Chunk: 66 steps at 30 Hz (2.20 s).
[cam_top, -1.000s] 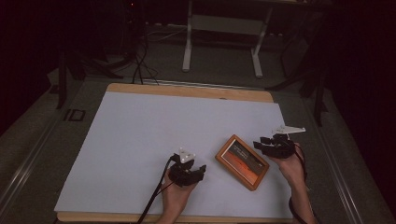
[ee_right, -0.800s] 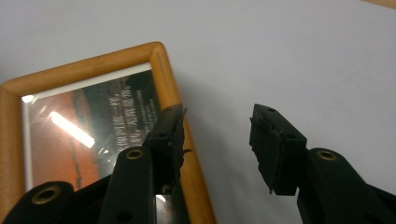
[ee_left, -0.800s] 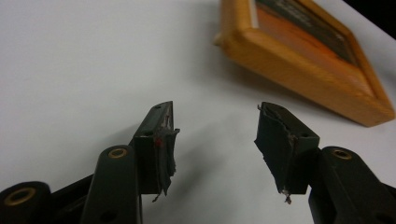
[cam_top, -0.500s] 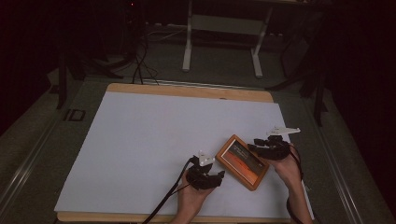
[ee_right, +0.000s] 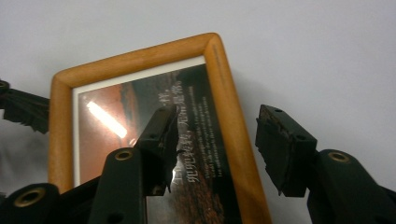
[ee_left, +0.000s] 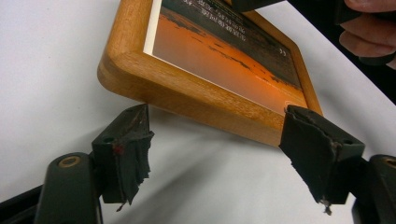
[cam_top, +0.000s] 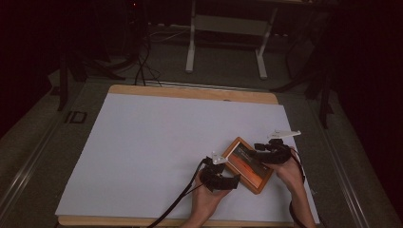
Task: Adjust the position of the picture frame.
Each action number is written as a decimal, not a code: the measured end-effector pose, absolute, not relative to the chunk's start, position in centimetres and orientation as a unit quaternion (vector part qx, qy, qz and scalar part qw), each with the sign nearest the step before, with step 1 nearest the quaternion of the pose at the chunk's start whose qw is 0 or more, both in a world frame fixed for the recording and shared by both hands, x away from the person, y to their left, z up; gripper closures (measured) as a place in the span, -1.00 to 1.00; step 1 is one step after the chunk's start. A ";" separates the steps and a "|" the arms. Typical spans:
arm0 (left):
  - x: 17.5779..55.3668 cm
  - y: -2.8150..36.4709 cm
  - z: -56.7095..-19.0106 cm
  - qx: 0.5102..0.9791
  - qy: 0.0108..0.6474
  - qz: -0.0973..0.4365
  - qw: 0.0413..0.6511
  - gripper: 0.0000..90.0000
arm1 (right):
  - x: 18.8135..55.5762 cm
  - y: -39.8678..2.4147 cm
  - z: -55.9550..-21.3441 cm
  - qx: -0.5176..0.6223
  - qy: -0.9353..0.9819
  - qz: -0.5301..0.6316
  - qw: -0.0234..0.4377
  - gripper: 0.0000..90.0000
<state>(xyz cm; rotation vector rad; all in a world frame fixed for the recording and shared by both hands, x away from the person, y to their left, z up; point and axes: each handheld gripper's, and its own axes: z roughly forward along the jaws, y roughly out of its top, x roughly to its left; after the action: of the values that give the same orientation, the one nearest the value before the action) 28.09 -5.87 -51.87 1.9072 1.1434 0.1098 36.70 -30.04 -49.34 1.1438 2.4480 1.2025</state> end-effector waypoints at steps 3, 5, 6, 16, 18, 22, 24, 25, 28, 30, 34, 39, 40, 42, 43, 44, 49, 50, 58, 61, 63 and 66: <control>28.2 -5.9 -51.9 0.765 0.465 0.042 0.442 -0.46 | 36.9 -30.0 -49.5 0.385 0.826 0.404 0.082 0.03; 28.2 -6.0 -51.9 0.767 0.466 0.043 0.440 -0.46 | 37.1 -30.0 -49.8 0.384 0.827 0.404 0.073 0.00; 28.4 -6.0 -52.0 0.768 0.465 0.042 0.438 -0.46 | 37.1 -30.0 -49.8 0.384 0.827 0.404 0.073 0.00; 29.2 -6.9 -52.2 0.768 0.477 0.030 0.427 -0.45 | 38.5 -30.6 -51.0 0.386 0.826 0.411 0.000 -0.26; 29.3 -7.0 -52.3 0.767 0.479 0.027 0.426 -0.41 | 38.5 -30.6 -51.3 0.380 0.829 0.410 -0.018 -0.39; 29.5 -7.0 -52.3 0.764 0.484 0.011 0.427 -0.41 | 38.6 -30.2 -51.5 0.380 0.832 0.404 -0.031 -0.49; 29.7 -6.9 -52.4 0.761 0.486 0.002 0.429 -0.40 | 38.7 -30.2 -51.4 0.379 0.834 0.399 -0.032 -0.50; 29.8 -6.9 -52.4 0.761 0.488 -0.004 0.429 -0.39 | 38.8 -30.1 -51.4 0.377 0.835 0.399 -0.032 -0.50; 30.2 -6.7 -52.3 0.759 0.491 -0.013 0.428 -0.35 | 38.8 -30.0 -51.3 0.378 0.837 0.395 -0.031 -0.50; 30.4 -6.6 -52.2 0.757 0.494 -0.018 0.427 -0.33 | 38.8 -29.9 -51.2 0.380 0.837 0.392 -0.026 -0.50; 30.6 -6.5 -52.0 0.755 0.495 -0.021 0.430 -0.28 | 38.7 -30.1 -51.2 0.384 0.832 0.399 -0.020 -0.49; 30.6 -6.4 -51.2 0.746 0.496 -0.005 0.444 -0.17 | 38.4 -30.5 -50.6 0.387 0.826 0.409 -0.017 -0.45; 30.6 -6.3 -50.9 0.743 0.498 0.004 0.448 -0.13 | 38.3 -30.7 -50.5 0.386 0.825 0.413 -0.017 -0.41; 30.7 -6.0 -50.4 0.741 0.498 0.024 0.450 -0.01 | 38.0 -31.1 -50.2 0.383 0.821 0.423 -0.018 -0.29; 31.0 -5.7 -50.2 0.737 0.495 0.009 0.460 0.05 | 37.8 -31.3 -50.0 0.377 0.820 0.430 -0.020 -0.22; 31.1 -5.5 -50.1 0.735 0.493 -0.001 0.465 0.11 | 37.6 -31.3 -49.9 0.369 0.818 0.440 -0.024 -0.19; 31.1 -5.0 -48.7 0.736 0.472 -0.005 0.486 0.30 | 37.1 -31.8 -49.0 0.361 0.811 0.459 -0.024 -0.11; 31.1 -4.8 -47.9 0.734 0.466 -0.001 0.494 0.34 | 37.0 -31.9 -48.8 0.360 0.808 0.466 -0.024 -0.08; 31.4 -3.2 -45.7 0.740 0.433 0.016 0.515 0.52 | 36.5 -31.9 -48.5 0.329 0.792 0.512 -0.042 0.06; 31.6 -2.7 -45.4 0.742 0.427 0.021 0.516 0.52 | 36.6 -31.4 -48.5 0.324 0.794 0.513 -0.041 0.06; 31.7 -1.9 -45.2 0.745 0.423 0.029 0.515 0.52 | 36.7 -30.5 -48.3 0.319 0.797 0.512 -0.036 0.06; 31.8 -1.3 -45.0 0.745 0.422 0.032 0.516 0.52 | 36.9 -29.8 -48.2 0.317 0.796 0.515 -0.032 0.06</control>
<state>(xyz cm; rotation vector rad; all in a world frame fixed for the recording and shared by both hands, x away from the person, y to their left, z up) 31.79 -1.26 -45.04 1.7898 1.0134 0.0780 36.87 -29.78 -48.19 1.0170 2.5520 1.6532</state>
